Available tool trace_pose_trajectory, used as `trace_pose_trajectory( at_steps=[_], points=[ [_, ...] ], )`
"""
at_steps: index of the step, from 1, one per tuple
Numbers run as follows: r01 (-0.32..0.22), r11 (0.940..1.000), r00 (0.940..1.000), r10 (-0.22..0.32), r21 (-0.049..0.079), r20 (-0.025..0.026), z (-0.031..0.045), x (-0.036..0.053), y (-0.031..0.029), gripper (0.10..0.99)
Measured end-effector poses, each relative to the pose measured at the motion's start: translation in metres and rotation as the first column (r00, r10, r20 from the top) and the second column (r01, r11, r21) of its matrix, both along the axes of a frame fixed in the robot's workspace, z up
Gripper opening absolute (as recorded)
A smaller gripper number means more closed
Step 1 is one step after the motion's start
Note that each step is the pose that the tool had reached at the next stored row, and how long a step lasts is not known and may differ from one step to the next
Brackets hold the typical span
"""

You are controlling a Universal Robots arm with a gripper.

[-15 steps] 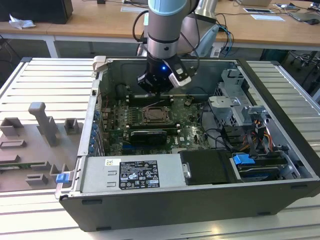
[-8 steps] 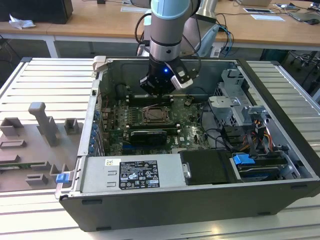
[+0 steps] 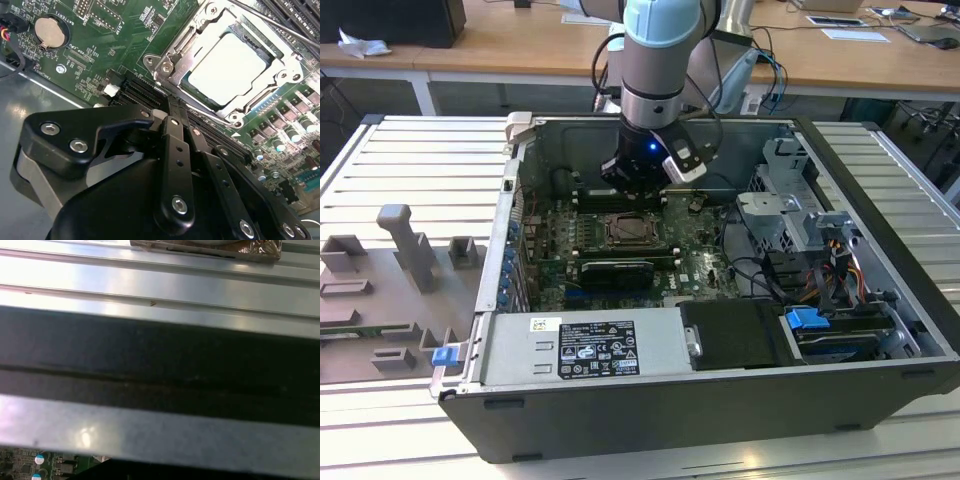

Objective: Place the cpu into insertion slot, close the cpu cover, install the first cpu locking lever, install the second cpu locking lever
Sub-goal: 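Install the first cpu locking lever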

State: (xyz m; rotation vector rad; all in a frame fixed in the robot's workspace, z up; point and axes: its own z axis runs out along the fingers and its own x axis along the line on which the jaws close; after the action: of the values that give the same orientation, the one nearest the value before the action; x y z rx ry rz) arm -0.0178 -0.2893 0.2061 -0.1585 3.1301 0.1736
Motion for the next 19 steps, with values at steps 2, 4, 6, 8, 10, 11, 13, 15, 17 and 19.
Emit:
trace_pose_trajectory(
  at_steps=[2,4,6,8,10,11,13,15,17,19],
  points=[
    [0.000,1.0000,1.0000,0.000,-0.001,0.0000,-0.0011,0.0000,0.0000,0.106],
    [0.000,1.0000,1.0000,0.000,-0.002,-0.0001,-0.0017,0.0001,0.0000,0.106],
    [0.000,1.0000,1.0000,0.000,-0.003,-0.0002,-0.0022,0.0002,0.0000,0.106],
    [0.000,1.0000,1.0000,0.000,-0.005,-0.0002,-0.0024,0.0002,0.0000,0.106],
    [0.000,1.0000,1.0000,0.000,-0.005,0.0000,-0.0025,0.0002,0.0000,0.106],
    [0.000,1.0000,1.0000,0.000,-0.005,0.0000,-0.0024,0.0003,0.0000,0.106],
    [0.000,1.0000,1.0000,0.000,-0.005,0.0004,-0.0018,0.0005,0.0001,0.106],
    [0.000,1.0000,1.0000,0.000,-0.005,0.0001,-0.0013,0.0008,0.0000,0.106],
    [0.000,1.0000,1.0000,0.000,-0.005,0.0000,-0.0013,0.0011,0.0000,0.106],
    [0.000,1.0000,1.0000,0.000,-0.005,-0.0001,-0.0010,0.0011,0.0000,0.106]
  ],
)
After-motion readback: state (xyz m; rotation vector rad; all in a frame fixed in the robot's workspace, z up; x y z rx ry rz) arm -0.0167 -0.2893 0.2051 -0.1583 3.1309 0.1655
